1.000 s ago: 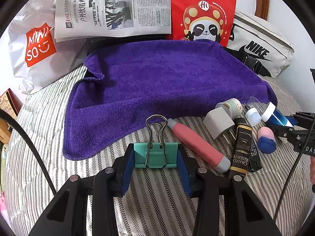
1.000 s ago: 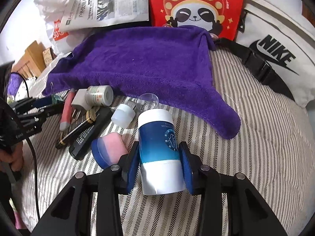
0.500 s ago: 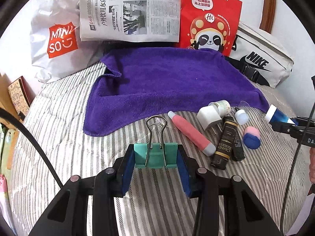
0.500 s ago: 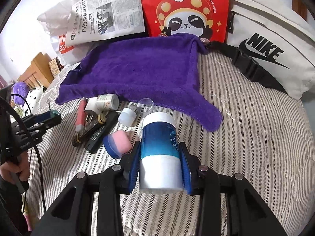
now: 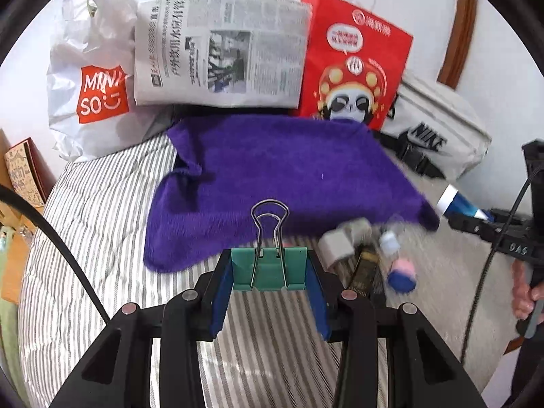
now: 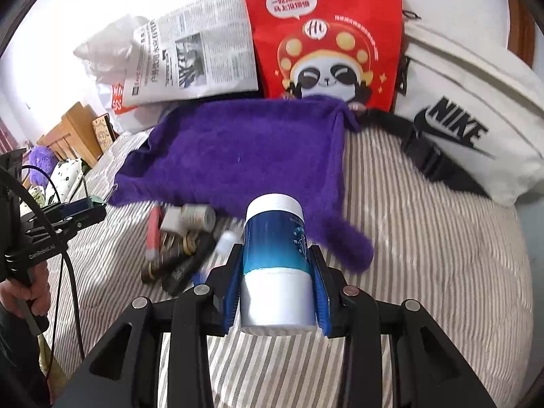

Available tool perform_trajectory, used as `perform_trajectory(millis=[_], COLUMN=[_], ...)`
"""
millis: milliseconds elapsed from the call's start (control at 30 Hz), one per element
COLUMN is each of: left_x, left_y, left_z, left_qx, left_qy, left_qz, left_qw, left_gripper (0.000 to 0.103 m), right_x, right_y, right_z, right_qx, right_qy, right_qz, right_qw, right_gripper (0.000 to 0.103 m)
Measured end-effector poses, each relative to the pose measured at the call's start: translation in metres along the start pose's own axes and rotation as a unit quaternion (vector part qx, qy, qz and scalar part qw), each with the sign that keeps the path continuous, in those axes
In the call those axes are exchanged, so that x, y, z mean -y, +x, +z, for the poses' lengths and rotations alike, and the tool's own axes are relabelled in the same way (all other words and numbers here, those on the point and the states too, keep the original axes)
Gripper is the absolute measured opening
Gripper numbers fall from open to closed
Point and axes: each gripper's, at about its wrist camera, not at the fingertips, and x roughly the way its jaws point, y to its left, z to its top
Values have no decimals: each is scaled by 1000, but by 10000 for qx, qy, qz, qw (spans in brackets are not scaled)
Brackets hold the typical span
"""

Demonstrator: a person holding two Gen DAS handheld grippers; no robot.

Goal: Organize rigid objects
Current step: 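Carry the clip with the left gripper while the right carries the bottle onto the purple towel, then release the clip on the towel with the left gripper while the right releases the bottle beside the bag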

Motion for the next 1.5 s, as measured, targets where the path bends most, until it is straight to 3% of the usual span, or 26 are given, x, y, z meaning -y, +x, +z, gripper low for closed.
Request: perform_trajectory(millis=[433,833,1133,1500], left_x=[-29,-47,-55,-64], left_y=[29,81,101,113], left_z=[52,85,90,94], left_qx=[60,-54,-201,-327], left_qy=[-186,-315,-415,-469], left_qz=[-63,-97,-185,-198], left_qw=[9998,9994,9988,9982], left_gripper=[39,39,39,39], right_x=[8,14,30,26], right_y=[25,93,165,184], right_z=[56,110,136,143], right_qx=[116,76,-413,-744], right_qy=[-55,-135,29,-108], right_qz=[-112,-217,-587,-757], right_qw=[9999,9996,9974,9943], right_gripper=[37,37,37,37])
